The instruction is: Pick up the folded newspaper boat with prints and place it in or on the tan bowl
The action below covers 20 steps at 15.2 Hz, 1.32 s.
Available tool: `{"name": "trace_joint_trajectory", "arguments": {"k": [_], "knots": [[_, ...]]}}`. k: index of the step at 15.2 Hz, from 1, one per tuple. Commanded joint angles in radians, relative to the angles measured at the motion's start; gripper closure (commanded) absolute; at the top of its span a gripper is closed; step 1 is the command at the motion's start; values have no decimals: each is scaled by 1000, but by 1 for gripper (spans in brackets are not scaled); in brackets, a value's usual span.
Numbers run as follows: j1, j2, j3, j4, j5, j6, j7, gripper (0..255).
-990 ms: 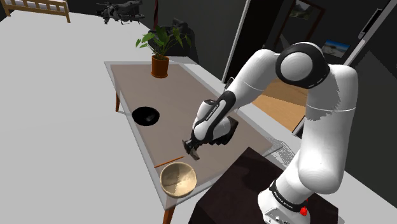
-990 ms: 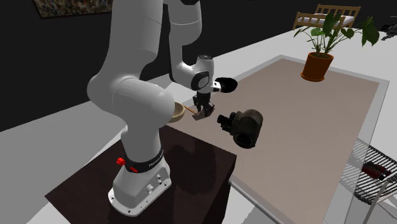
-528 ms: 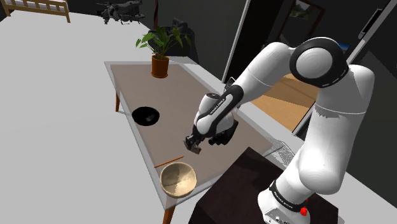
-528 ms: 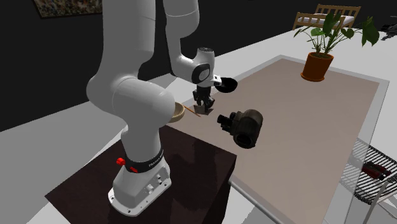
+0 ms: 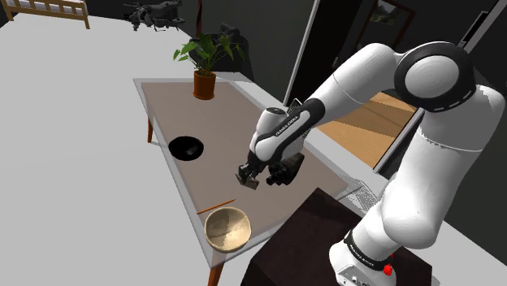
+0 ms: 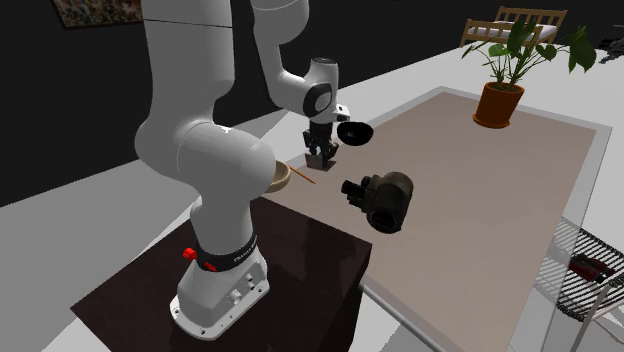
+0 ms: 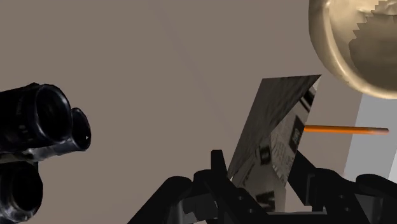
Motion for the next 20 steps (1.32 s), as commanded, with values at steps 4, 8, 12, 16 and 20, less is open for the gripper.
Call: {"name": "trace_joint_trajectory", "arguments": {"k": [4,8,12,16,20], "knots": [[5,-72,-10,-5,-26,-66,22,255],[6,-127,-15,-3,-45,-124,39,255],[33,-176,9,-36,-58,-136,104,255],[90,-219,66,-93,-68,-116,225,255],[147,-248,131,-129,-74,-102,351,255]]}}
